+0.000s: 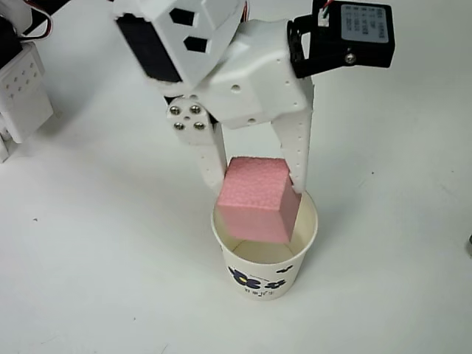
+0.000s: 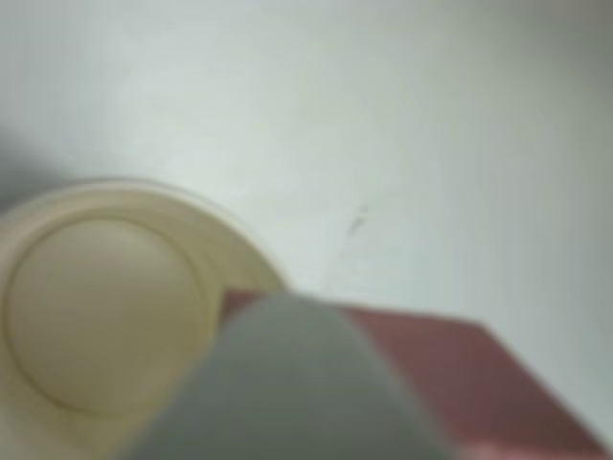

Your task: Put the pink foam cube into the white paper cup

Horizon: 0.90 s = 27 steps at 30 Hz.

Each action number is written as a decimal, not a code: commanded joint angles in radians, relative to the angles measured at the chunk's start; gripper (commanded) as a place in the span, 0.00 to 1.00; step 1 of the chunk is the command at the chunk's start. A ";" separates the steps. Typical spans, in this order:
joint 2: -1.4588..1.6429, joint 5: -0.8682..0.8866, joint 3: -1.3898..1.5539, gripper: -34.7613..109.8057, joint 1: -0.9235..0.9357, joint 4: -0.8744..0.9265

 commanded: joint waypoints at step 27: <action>-0.008 0.160 0.098 0.37 -0.112 0.048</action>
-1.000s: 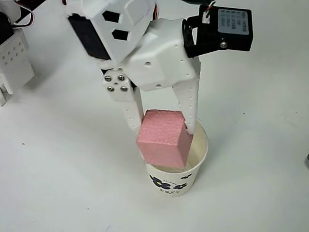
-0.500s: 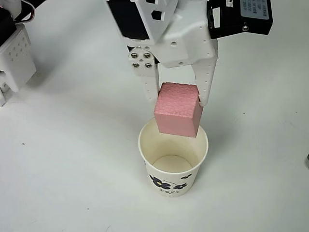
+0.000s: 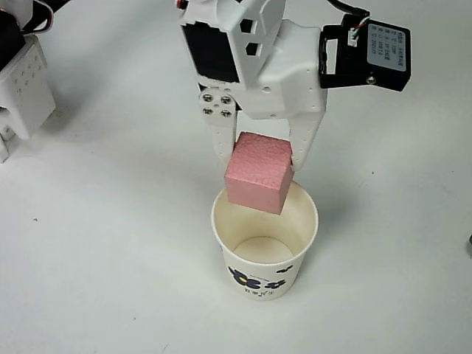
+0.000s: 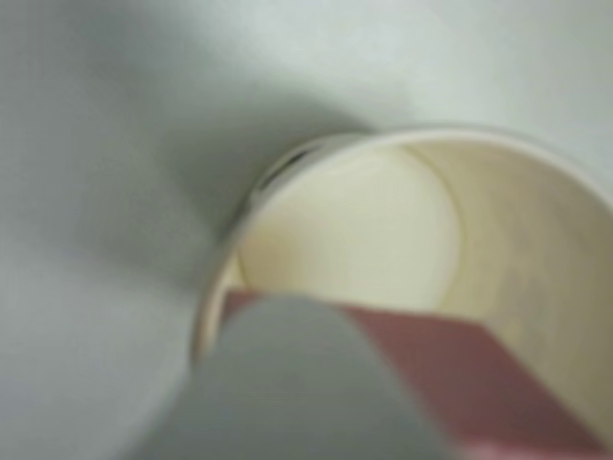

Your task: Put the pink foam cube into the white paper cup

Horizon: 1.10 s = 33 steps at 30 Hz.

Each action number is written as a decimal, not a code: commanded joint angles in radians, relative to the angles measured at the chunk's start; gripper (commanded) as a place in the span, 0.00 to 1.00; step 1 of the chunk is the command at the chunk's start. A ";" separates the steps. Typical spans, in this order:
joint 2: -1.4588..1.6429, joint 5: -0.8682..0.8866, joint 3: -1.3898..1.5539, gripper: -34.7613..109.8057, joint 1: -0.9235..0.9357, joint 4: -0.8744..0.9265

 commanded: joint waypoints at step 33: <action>0.037 -0.164 -0.026 0.56 0.049 0.002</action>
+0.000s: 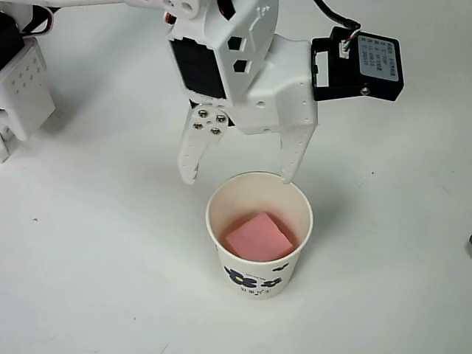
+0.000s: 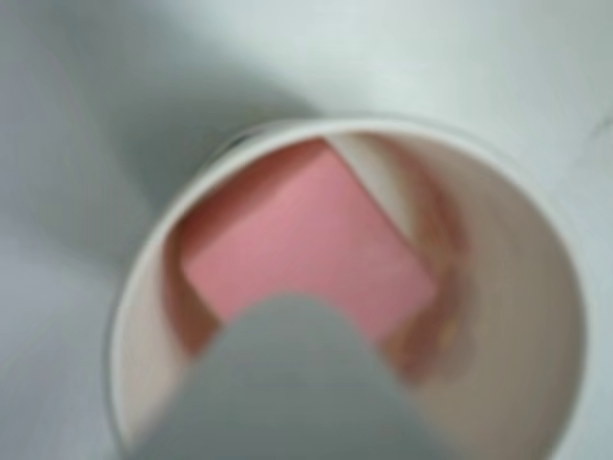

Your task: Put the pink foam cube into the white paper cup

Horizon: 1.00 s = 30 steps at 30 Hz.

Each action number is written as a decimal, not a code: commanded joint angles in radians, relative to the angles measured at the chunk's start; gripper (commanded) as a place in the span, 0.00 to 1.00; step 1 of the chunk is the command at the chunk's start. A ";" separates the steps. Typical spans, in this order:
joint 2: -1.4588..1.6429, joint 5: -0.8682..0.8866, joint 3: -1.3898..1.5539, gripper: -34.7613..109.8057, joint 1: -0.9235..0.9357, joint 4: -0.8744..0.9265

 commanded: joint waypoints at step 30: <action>0.055 0.147 -0.109 0.24 0.023 0.044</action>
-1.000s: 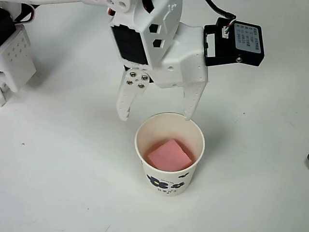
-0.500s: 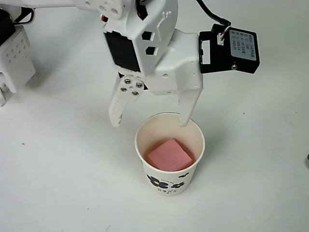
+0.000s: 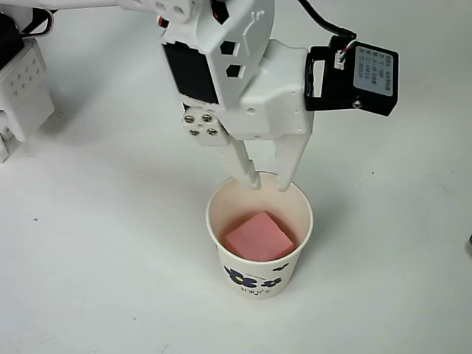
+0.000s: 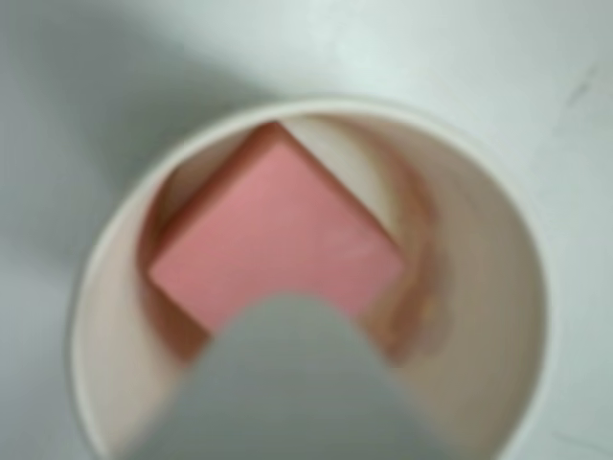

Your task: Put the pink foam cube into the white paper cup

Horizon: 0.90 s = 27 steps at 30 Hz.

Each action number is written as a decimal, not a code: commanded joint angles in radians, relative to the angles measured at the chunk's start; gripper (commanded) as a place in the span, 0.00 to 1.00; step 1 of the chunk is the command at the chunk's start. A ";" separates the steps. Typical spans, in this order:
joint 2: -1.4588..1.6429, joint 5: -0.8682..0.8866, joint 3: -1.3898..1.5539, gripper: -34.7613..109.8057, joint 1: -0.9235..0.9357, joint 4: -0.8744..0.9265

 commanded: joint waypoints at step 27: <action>0.963 0.407 0.916 0.24 -0.175 -0.147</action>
